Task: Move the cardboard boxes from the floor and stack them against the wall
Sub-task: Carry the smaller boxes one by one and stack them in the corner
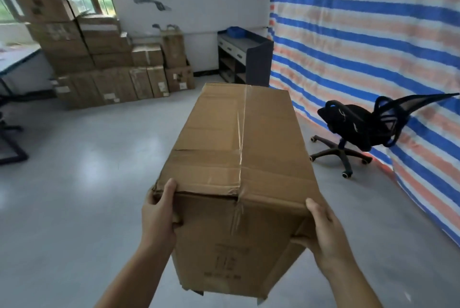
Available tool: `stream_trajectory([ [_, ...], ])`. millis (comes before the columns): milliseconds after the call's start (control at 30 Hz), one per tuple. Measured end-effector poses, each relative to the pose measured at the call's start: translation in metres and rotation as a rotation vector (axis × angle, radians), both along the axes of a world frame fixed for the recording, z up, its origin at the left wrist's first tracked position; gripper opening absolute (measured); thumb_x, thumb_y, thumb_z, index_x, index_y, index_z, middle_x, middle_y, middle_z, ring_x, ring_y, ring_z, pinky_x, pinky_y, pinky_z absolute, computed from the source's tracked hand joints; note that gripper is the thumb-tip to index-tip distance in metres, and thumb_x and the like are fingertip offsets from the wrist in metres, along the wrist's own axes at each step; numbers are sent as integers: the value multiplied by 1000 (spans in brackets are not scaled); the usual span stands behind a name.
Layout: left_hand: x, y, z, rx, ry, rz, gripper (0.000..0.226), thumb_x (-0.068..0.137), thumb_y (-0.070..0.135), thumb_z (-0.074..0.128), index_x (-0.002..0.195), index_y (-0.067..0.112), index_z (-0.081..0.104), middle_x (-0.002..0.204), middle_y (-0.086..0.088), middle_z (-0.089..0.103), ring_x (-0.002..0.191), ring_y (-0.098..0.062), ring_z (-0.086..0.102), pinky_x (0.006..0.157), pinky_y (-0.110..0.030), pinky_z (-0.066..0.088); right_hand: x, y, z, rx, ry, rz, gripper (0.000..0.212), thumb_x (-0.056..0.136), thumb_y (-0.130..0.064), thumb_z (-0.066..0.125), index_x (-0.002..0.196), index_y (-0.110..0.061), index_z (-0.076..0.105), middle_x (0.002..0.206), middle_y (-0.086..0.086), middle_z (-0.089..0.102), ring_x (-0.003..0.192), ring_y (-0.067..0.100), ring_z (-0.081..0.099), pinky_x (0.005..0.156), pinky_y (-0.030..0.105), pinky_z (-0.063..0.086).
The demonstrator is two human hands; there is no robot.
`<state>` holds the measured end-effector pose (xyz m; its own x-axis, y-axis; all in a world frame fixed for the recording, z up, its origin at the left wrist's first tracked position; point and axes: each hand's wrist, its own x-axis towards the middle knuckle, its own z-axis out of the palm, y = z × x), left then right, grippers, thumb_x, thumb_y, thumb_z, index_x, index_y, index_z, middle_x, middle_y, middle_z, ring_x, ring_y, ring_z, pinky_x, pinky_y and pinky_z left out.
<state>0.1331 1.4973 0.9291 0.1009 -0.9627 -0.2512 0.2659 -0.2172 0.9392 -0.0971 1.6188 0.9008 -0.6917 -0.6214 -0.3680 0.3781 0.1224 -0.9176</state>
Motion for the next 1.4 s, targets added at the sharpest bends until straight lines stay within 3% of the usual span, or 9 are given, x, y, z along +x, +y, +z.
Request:
stream_trajectory([
  [133, -29, -72, -12, -9, -3, 61, 18, 92, 31, 57, 107, 22, 56, 96, 4, 62, 86, -14, 59, 73, -43, 52, -37, -83, -8, -14, 29, 63, 36, 91, -34, 58, 126, -22, 56, 114, 3, 60, 100, 23, 58, 71, 48, 56],
  [233, -65, -134, -20, 3, 9, 103, 12, 92, 31, 57, 102, 25, 56, 94, 5, 62, 82, -13, 58, 66, -39, 49, -78, -157, -10, -23, 61, 97, 36, 91, -33, 58, 126, -22, 55, 111, -1, 59, 100, 22, 56, 74, 52, 56],
  [467, -137, -285, -26, 63, 29, 199, 11, 89, 37, 61, 95, 28, 59, 101, 0, 64, 92, -21, 61, 63, -41, 50, -163, -332, 9, 14, 128, 200, 35, 91, -35, 58, 125, -27, 54, 110, -7, 56, 108, 23, 53, 81, 57, 54],
  [700, -178, -432, -32, 47, 50, 252, 17, 89, 38, 60, 102, 28, 59, 106, 3, 63, 103, -21, 59, 89, -56, 50, -207, -495, 21, 8, 196, 301, 17, 94, -36, 53, 111, -36, 49, 99, -14, 54, 90, 12, 53, 75, 47, 55],
  [767, -187, -485, -35, 45, 55, 257, 22, 90, 38, 59, 108, 26, 57, 105, 4, 62, 103, -20, 58, 90, -58, 49, -214, -548, 22, 6, 237, 311, 15, 95, -37, 51, 109, -39, 48, 97, -16, 51, 87, 11, 51, 77, 48, 55],
  [900, -201, -601, -36, 39, 84, 239, 10, 89, 38, 59, 96, 30, 58, 105, 3, 62, 104, -21, 58, 92, -60, 47, -225, -661, 23, -18, 268, 299, 8, 93, -40, 52, 94, -47, 47, 97, -20, 49, 87, 12, 51, 88, 54, 52],
  [1033, -214, -713, -19, 29, 65, 211, 11, 90, 37, 58, 98, 29, 57, 102, 4, 61, 97, -18, 58, 91, -60, 48, -238, -769, 35, -33, 302, 277, 9, 92, -42, 53, 92, -49, 47, 98, -22, 48, 91, 14, 52, 91, 58, 50],
  [1167, -230, -806, -9, 26, 49, 197, 17, 92, 36, 56, 105, 25, 55, 103, 4, 60, 91, -12, 56, 87, -55, 50, -254, -861, 38, -15, 313, 291, 9, 91, -47, 53, 96, -50, 46, 100, -24, 48, 108, 19, 50, 90, 56, 51],
  [1400, -270, -972, -18, 32, 68, 226, 19, 92, 35, 55, 108, 24, 54, 99, 6, 58, 94, -16, 56, 78, -49, 51, -297, -1034, 20, -4, 319, 318, 30, 92, -47, 50, 121, -41, 42, 109, -13, 53, 99, 18, 55, 84, 52, 55],
])
